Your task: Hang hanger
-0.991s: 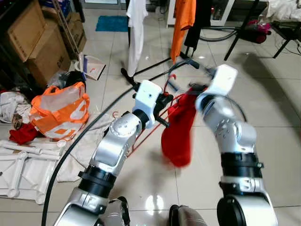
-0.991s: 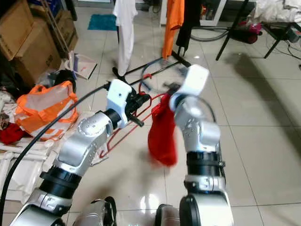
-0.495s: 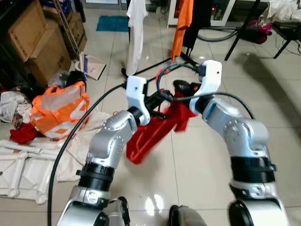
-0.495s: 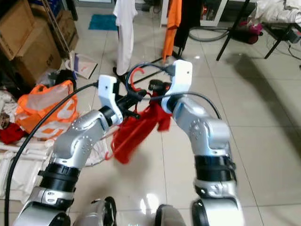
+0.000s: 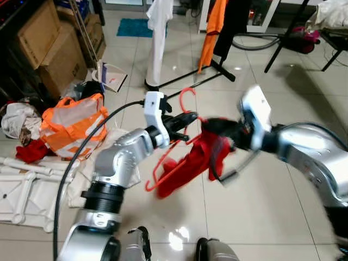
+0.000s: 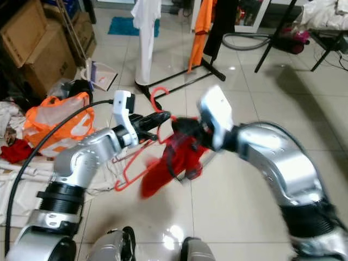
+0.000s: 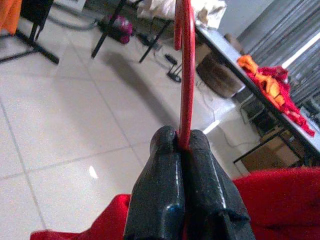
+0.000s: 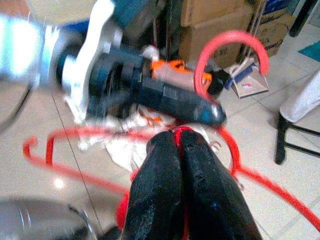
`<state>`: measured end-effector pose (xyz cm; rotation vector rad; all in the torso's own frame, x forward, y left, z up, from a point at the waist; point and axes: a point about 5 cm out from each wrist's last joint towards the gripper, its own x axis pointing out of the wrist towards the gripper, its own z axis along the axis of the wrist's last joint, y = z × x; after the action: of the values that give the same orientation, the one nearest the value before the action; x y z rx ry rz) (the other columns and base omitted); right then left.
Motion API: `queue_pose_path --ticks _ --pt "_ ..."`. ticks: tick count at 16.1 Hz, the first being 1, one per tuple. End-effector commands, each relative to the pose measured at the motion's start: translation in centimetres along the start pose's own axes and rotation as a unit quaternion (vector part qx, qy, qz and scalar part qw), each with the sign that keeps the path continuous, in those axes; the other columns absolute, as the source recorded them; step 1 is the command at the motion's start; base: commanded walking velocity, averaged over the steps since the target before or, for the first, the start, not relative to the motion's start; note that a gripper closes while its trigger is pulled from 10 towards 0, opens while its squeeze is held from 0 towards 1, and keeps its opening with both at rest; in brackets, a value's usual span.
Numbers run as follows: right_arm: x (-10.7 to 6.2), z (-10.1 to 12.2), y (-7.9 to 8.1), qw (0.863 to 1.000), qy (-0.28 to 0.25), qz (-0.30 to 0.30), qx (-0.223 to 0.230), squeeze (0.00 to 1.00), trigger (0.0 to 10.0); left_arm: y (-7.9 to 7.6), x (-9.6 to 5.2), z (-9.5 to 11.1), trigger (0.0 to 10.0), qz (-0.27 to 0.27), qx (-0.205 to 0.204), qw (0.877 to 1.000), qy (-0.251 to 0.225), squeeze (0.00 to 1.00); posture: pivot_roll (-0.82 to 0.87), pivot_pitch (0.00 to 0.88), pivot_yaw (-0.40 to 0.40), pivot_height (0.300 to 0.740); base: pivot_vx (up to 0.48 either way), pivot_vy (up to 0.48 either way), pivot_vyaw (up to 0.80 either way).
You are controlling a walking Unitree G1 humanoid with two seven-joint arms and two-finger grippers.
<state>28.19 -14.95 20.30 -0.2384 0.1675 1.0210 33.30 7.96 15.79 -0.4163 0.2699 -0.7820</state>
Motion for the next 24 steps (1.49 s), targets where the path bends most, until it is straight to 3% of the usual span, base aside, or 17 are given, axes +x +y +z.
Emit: queue_pose_path --ticks 1,3,5,8,10,12,13,14,17,21,24 --pt "0.0 0.6 0.6 0.999 -0.007 0.022 -0.038 0.00 0.0 -0.4 0.4 0.2 10.0 -0.012 -0.009 1.000 0.005 0.00 -0.18 0.151 -0.021 0.740 0.000 0.000 0.00" --pt "-1.0 -0.6 1.2 0.993 0.021 0.056 -0.104 0.00 0.0 -0.4 0.2 0.1 10.0 -0.013 -0.027 1.000 0.010 0.00 -0.18 0.165 -0.015 0.740 0.000 0.000 0.00" --pt "-1.5 -0.7 1.5 0.986 0.025 0.080 -0.141 0.00 0.0 -0.3 0.2 0.1 10.0 -0.005 -0.043 0.999 0.016 0.00 -0.18 0.173 -0.009 0.740 0.000 0.000 0.00" --pt "-2.0 -0.2 1.4 0.979 0.007 0.091 -0.184 0.00 0.0 -0.8 0.3 0.0 10.0 -0.005 -0.065 0.998 0.020 0.00 -0.18 0.183 -0.007 0.740 0.000 0.000 0.00" --pt "-2.2 0.3 1.2 0.976 -0.003 0.089 -0.199 0.00 0.0 -0.5 0.5 0.1 10.0 0.027 -0.070 0.997 0.012 0.00 -0.18 0.189 -0.003 0.740 0.000 0.000 0.00" --pt "-2.2 0.5 0.3 0.978 -0.013 0.059 -0.200 0.00 0.0 -0.1 0.5 0.2 10.0 0.045 -0.056 0.997 0.000 0.00 -0.18 0.189 -0.006 0.740 0.000 0.000 0.00" --pt "-2.3 1.0 -0.6 0.986 -0.058 0.026 -0.156 0.00 0.0 1.6 0.0 1.0 10.0 0.115 -0.005 0.993 -0.024 0.00 -0.18 0.188 -0.008 0.740 0.000 0.000 0.00" --pt "-2.3 1.1 -1.0 0.986 -0.075 0.013 -0.146 0.00 0.0 3.0 -0.5 1.8 10.0 0.184 0.028 0.982 -0.039 0.00 -0.17 0.189 -0.010 0.740 0.000 0.000 0.00" --pt "-1.9 0.6 -1.2 0.981 -0.065 -0.015 -0.181 0.00 0.0 4.9 -1.8 4.1 10.0 0.311 0.078 0.943 -0.091 0.00 -0.17 0.192 -0.012 0.740 0.000 0.000 0.00" --pt "-1.6 0.7 -0.9 0.983 -0.089 -0.005 -0.158 0.00 0.0 4.8 -1.9 5.1 10.0 0.304 0.078 0.940 -0.136 0.00 -0.17 0.197 -0.009 0.740 0.000 0.000 0.00" --pt "-1.4 0.6 -1.3 0.983 -0.094 -0.018 -0.154 0.00 0.0 3.9 -1.6 5.5 10.0 0.252 0.114 0.952 -0.131 0.00 -0.17 0.198 -0.005 0.740 0.000 0.000 0.00"
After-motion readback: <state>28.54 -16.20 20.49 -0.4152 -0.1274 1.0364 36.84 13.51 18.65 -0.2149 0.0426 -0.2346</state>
